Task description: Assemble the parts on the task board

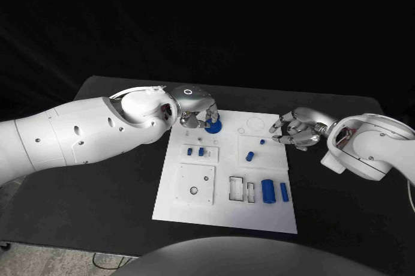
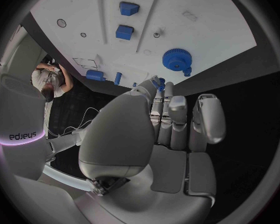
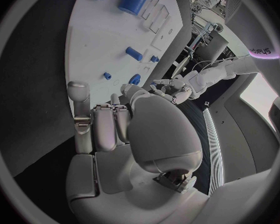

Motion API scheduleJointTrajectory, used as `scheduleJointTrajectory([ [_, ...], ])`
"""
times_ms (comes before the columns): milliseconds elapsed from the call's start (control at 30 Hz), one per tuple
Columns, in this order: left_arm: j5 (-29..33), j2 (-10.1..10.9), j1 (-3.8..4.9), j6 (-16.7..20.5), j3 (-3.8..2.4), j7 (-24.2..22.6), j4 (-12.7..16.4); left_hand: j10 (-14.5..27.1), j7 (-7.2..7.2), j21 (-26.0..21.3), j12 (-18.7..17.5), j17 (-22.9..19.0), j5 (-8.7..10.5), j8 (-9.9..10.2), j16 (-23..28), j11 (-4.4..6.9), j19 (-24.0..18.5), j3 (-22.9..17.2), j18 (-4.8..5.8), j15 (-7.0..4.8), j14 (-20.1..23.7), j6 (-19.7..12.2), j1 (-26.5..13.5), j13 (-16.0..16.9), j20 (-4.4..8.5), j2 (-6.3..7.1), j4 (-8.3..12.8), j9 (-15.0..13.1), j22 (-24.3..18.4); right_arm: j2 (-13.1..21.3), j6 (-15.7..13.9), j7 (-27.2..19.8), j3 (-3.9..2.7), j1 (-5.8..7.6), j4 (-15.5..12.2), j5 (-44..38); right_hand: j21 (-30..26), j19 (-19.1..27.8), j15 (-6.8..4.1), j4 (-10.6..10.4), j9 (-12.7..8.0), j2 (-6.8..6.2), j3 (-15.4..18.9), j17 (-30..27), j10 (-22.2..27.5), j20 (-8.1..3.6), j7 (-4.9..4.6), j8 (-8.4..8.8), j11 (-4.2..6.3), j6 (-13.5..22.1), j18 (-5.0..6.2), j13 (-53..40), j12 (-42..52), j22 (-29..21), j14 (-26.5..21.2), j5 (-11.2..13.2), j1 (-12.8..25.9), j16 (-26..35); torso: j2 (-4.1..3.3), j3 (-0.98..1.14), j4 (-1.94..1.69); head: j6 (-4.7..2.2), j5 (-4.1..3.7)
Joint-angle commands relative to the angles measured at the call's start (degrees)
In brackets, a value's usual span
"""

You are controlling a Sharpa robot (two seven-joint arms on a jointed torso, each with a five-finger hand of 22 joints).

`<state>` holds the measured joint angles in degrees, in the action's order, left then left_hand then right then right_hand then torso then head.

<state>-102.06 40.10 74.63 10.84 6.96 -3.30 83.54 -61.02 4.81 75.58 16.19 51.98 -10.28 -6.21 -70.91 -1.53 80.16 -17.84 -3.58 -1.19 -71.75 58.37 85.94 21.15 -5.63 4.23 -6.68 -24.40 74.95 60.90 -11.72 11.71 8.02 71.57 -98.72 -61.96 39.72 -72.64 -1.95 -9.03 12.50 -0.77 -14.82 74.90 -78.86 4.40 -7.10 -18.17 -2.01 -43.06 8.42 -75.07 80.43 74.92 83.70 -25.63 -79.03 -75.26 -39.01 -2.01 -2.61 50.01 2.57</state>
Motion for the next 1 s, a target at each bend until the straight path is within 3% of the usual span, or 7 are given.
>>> scheduleJointTrajectory([
  [33,1.6,0.65,0.2,-2.79,0.3,0.13,0.5,-0.5,-0.13,-0.37,-0.46,-0.15,0.36,0.33,0.38,0.06,-0.35,-0.28,0.04,0.11,0.49,0.02,-0.27,-0.2,-0.02,0.58,-0.06,0.15,10.31,-0.02,1.01,0.26,0.0,-0.02,-0.02,0.13,-0.35,0.5,0.17,0.02,-0.05,-0.29,-0.46,1.2,0.33,0.0,-0.4,-0.34,0.07,-0.14,0.36,-5.45,-0.32,1.65,-0.08,-0.23,-0.3,0.38,-0.07,-0.13,-0.12,-0.01,-0.05],
  [200,1.45,1.59,0.17,-3.67,1.0,0.69,0.7,-0.52,-0.14,-0.57,-0.88,-0.42,0.69,0.51,0.53,0.04,-0.49,-0.18,0.01,0.12,0.69,-0.1,-0.45,-0.43,-0.04,0.66,-0.22,0.31,10.27,-0.13,1.23,0.21,0.0,-0.02,0.13,0.2,-0.52,0.58,0.18,0.03,-0.06,-0.3,-0.51,1.09,0.45,0.01,-0.4,-0.35,0.06,-0.14,0.38,-5.35,-0.43,1.62,-0.14,-0.22,-0.29,0.51,-0.05,-0.22,-0.1,-0.01,0.21],
  [400,1.4,2.06,-0.58,-3.15,1.58,1.37,0.65,-0.63,-0.12,-0.5,-1.07,-0.31,0.89,0.58,0.46,0.01,-0.44,-0.08,0.03,0.14,0.64,-0.11,-0.61,-0.54,-0.06,0.75,-0.33,0.39,10.3,-0.33,1.39,0.08,0.0,-0.06,0.35,0.25,-0.7,0.65,0.18,0.04,-0.07,-0.3,-0.56,0.99,0.53,0.02,-0.4,-0.36,0.06,-0.15,0.41,-5.28,-0.51,1.58,-0.2,-0.22,-0.29,0.62,-0.07,-0.26,0.01,-0.01,0.54],
  [533,1.39,2.08,-1.02,-2.99,1.67,1.7,0.47,-0.84,-0.11,-0.27,-1.12,-0.11,0.99,0.61,0.33,0.01,-0.27,-0.03,0.09,0.15,0.5,-0.07,-0.68,-0.59,-0.06,0.77,-0.4,0.43,10.38,-0.51,1.39,0.01,0.0,-0.09,0.48,0.39,-1.02,0.78,0.2,0.07,-0.09,-0.29,-0.67,0.83,0.76,0.03,-0.42,-0.35,0.05,-0.11,0.45,-5.08,-0.73,1.51,-0.3,-0.22,-0.3,0.81,-0.02,-0.15,0.14,-0.01,0.9],
  [633,1.34,2.05,-1.35,-2.95,1.72,1.93,0.31,-1.15,-0.11,-0.33,-1.14,-0.23,1.09,0.63,0.36,0.03,-0.3,0.01,0.08,0.14,0.52,-0.01,-0.72,-0.61,-0.07,0.8,-0.43,0.48,10.37,-0.57,1.35,-0.04,0.0,-0.11,0.51,0.45,-1.02,0.78,0.2,0.07,-0.09,-0.29,-0.67,0.83,0.76,0.03,-0.42,-0.35,0.05,-0.11,0.45,-5.08,-0.73,1.51,-0.3,-0.22,-0.3,0.81,-0.06,-0.09,0.1,-0.01,0.7],
  [1000,1.12,1.75,-2.55,-2.81,1.77,2.16,-0.21,-1.66,-0.14,-0.24,-1.14,-0.27,1.14,0.67,0.32,0.08,-0.22,0.07,0.1,0.11,0.45,0.08,-0.65,-0.63,-0.08,0.92,-0.38,0.56,10.4,-0.44,1.37,-0.06,0.0,-0.14,0.51,0.5,-1.17,0.84,0.2,0.09,-0.12,-0.3,-0.75,0.76,0.89,0.04,-0.43,-0.33,0.04,-0.05,0.47,-4.96,-0.85,1.48,-0.34,-0.23,-0.31,0.89,-0.11,-0.07,0.19,-0.01,0.64],
])
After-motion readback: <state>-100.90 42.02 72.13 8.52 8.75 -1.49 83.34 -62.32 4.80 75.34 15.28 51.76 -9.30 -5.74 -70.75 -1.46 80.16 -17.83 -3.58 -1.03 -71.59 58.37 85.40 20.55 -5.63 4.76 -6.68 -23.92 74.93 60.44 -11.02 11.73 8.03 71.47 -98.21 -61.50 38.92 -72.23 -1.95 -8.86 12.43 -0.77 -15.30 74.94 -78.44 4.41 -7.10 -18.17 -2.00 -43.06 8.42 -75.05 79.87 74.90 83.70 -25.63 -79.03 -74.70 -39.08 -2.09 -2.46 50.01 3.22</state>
